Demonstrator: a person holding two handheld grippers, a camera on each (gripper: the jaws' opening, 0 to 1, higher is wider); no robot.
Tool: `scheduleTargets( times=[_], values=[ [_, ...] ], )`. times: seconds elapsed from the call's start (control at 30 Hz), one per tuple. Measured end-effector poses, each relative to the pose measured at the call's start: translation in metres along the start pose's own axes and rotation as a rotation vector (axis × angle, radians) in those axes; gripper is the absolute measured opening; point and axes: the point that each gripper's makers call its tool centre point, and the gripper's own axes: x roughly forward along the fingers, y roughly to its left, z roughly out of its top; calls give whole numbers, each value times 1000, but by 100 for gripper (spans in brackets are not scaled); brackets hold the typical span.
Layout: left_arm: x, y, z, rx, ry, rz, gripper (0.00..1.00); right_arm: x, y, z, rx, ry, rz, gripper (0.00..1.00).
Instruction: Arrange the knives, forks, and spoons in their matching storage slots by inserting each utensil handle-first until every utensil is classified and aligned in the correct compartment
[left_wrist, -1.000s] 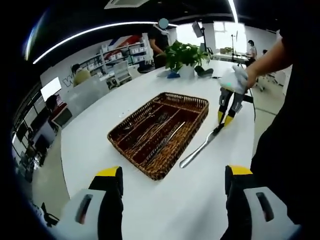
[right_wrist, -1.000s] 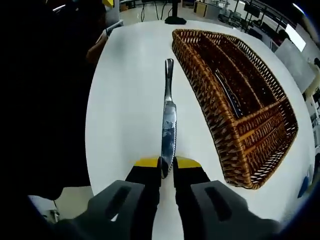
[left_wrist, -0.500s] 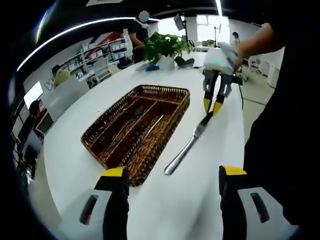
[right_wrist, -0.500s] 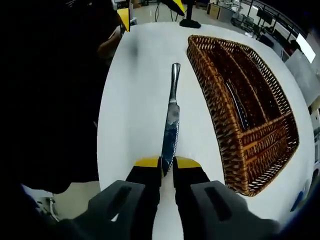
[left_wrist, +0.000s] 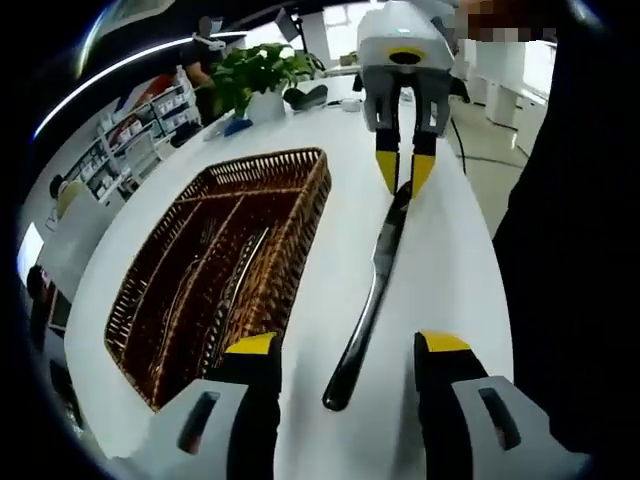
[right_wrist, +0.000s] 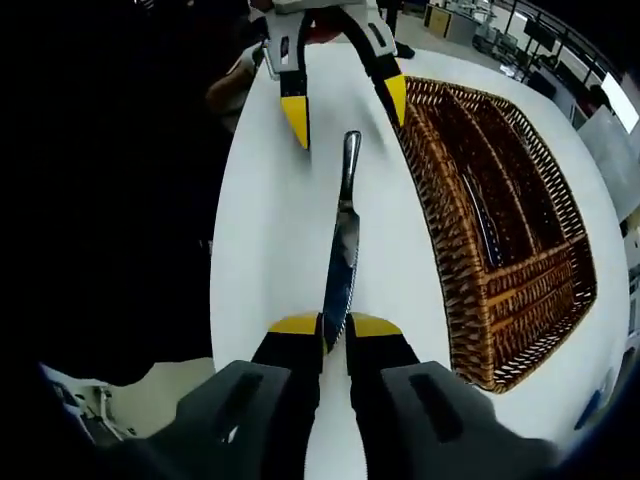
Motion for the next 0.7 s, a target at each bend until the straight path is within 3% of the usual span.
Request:
scheduleTargets(
  times=[0.27,0.63,0.7],
  values=[
    [17,-9,2,87,27,-61,32,-1,2,4,-24,3,6,7],
    [26,-17,-7,152,68,-106,22,-7,3,10,-32,9,9,7],
    [27,-18,-8,151,68,-111,20,-11,1,9,-29,19,-11,0]
  ],
)
